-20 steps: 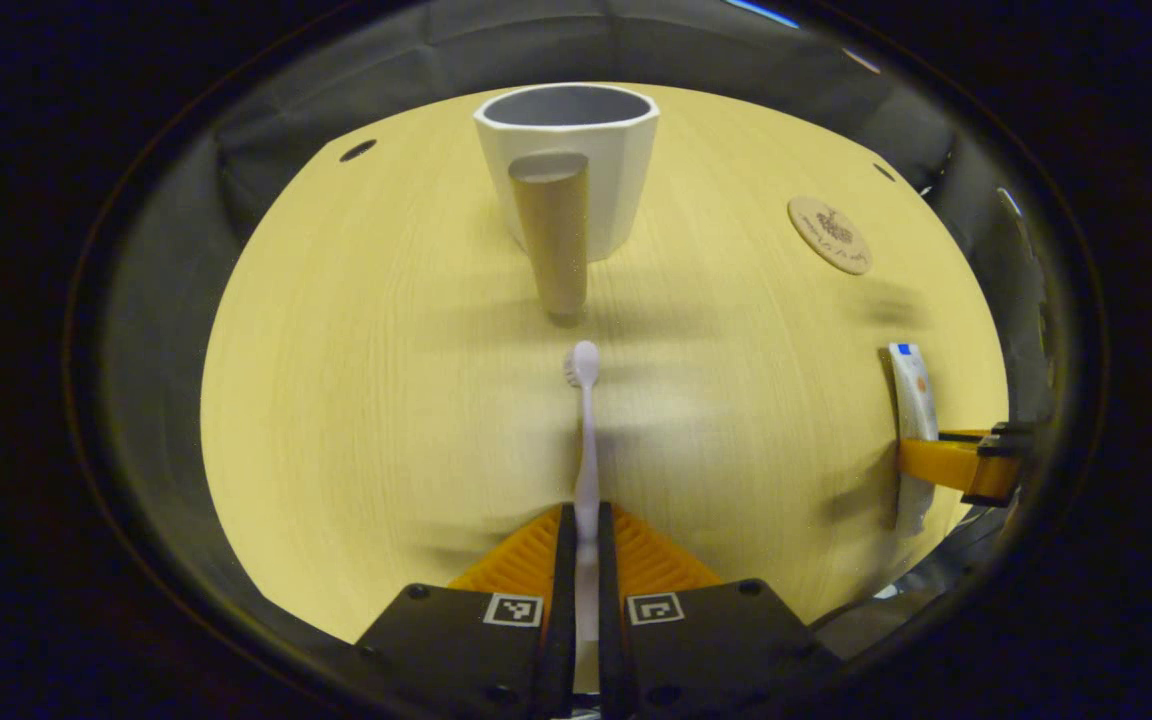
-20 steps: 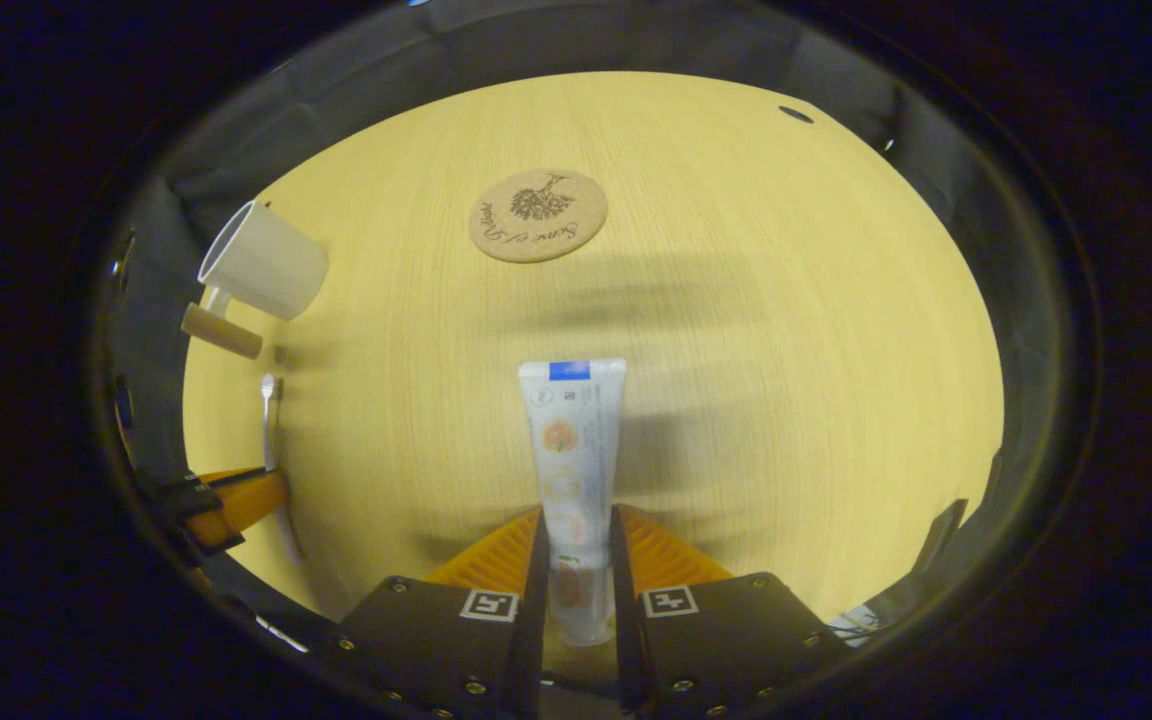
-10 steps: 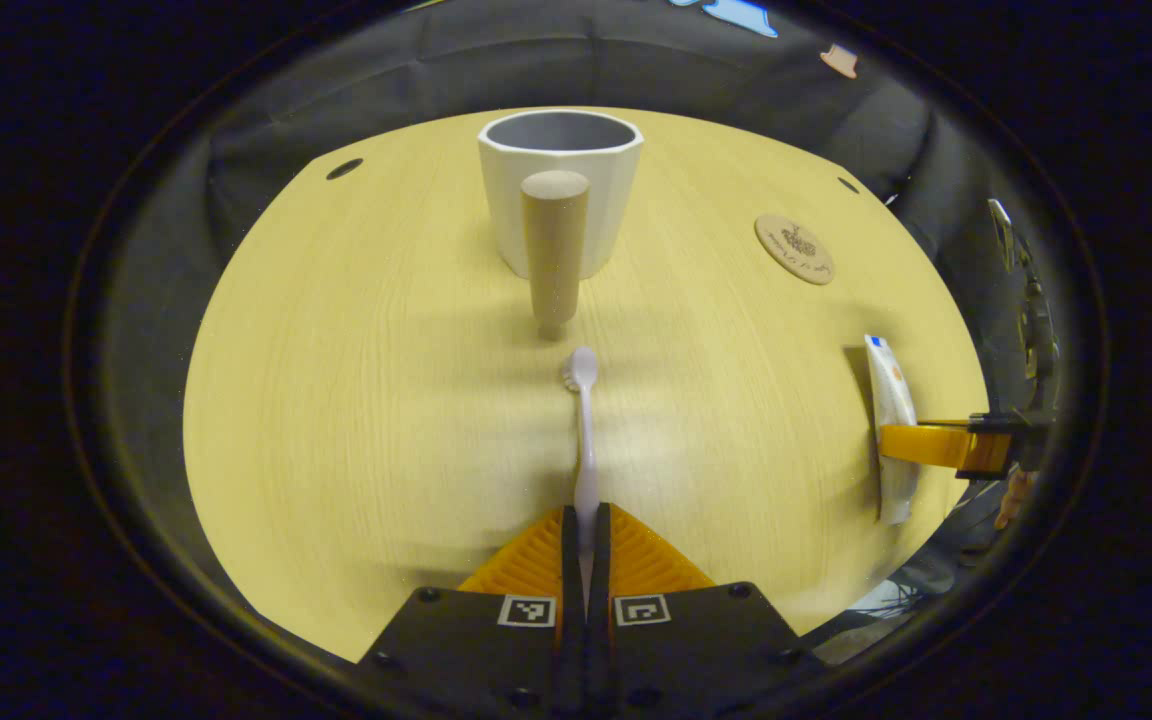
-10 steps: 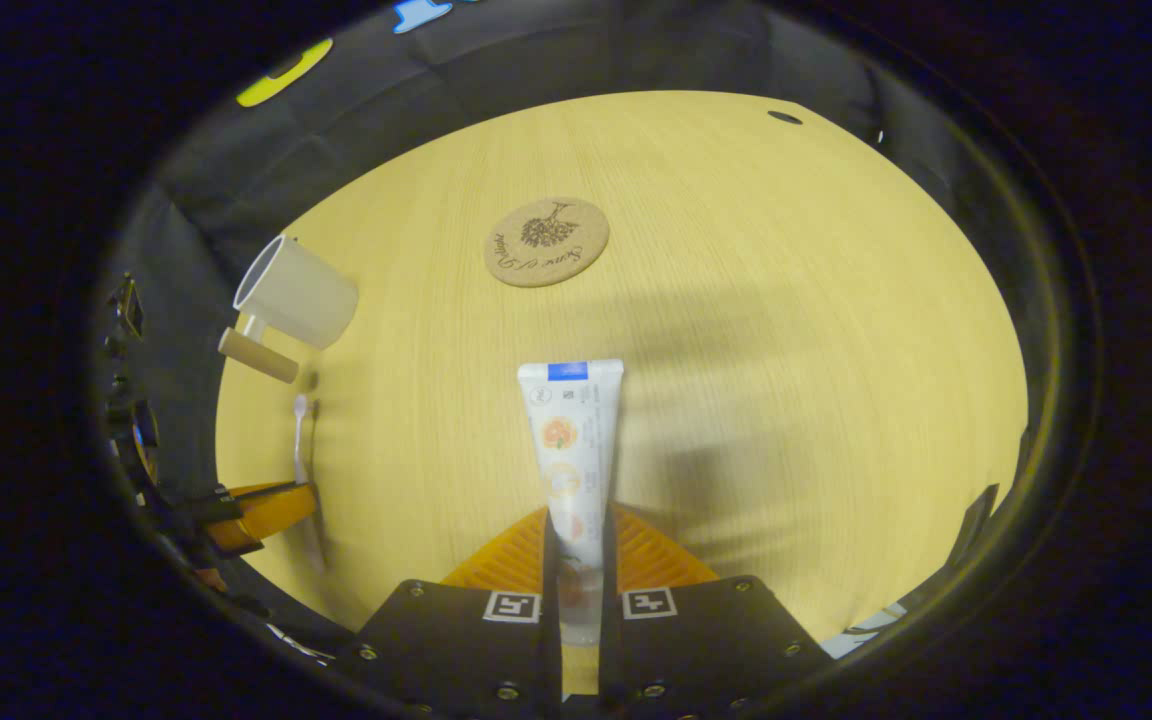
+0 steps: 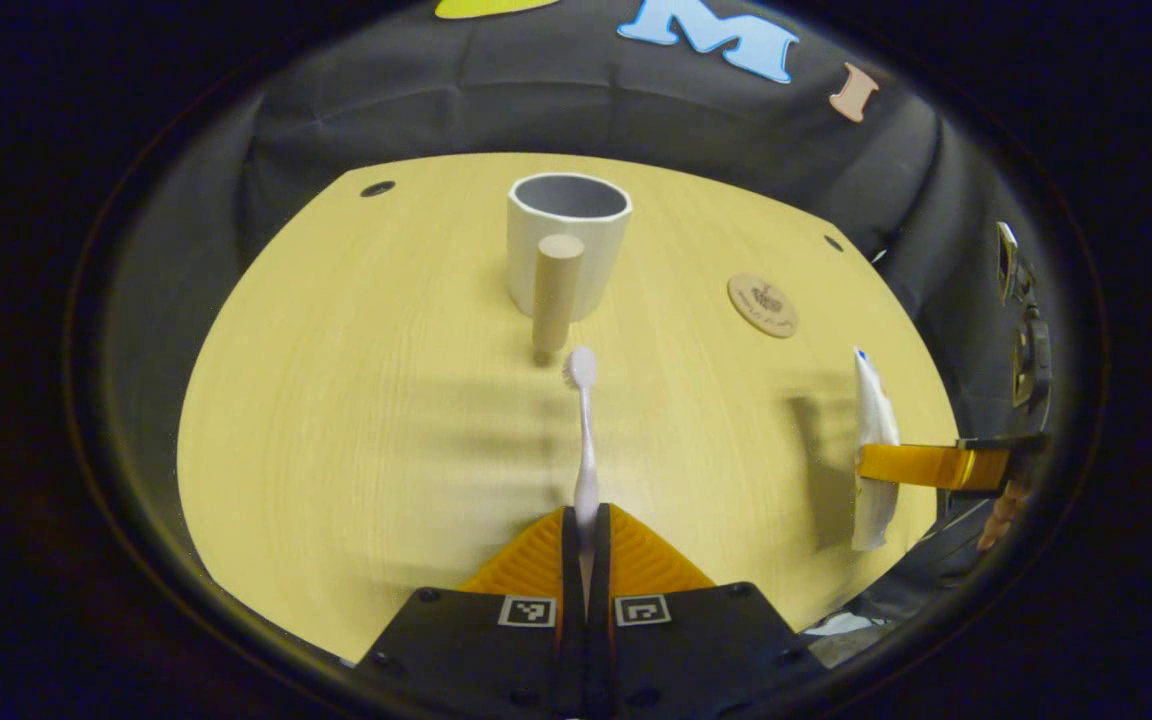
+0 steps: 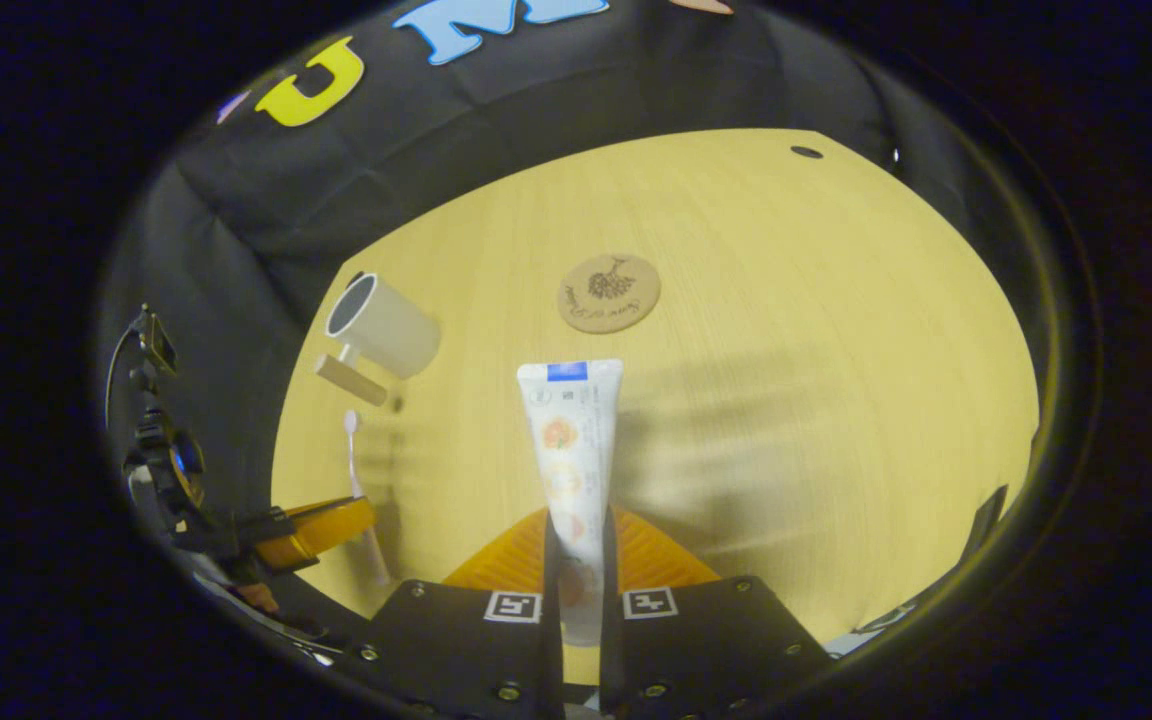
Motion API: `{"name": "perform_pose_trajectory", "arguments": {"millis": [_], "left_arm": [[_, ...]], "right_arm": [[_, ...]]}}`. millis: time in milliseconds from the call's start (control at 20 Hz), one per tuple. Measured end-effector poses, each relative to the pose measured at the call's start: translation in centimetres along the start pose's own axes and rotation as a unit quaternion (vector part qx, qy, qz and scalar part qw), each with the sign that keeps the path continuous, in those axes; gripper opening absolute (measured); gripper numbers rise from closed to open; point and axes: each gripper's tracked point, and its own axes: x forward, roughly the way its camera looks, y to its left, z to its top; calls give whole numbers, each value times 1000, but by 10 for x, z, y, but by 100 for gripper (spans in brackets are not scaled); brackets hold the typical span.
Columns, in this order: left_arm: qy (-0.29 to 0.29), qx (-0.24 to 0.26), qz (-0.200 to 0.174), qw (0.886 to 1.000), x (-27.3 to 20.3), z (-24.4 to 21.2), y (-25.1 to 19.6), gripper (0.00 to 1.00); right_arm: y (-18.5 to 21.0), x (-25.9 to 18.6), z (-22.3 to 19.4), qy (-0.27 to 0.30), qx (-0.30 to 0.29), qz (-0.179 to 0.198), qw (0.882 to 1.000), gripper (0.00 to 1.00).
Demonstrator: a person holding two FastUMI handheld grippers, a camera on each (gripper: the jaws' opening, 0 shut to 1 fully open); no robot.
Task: Put the toothbrush and toothpaste on the desktop into the cup, then pick up the cup and place it on the coaster on the desktop.
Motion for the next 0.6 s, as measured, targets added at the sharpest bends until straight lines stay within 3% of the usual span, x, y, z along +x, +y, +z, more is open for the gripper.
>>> {"name": "perform_pose_trajectory", "arguments": {"millis": [300,600], "left_arm": [[-88,2,-20,996,-47,45,-20,7],[-190,6,-33,981,-66,125,-26,7]], "right_arm": [[22,-28,25,-50,-30,19,998,15],[30,-42,30,-72,-45,25,996,15]]}}
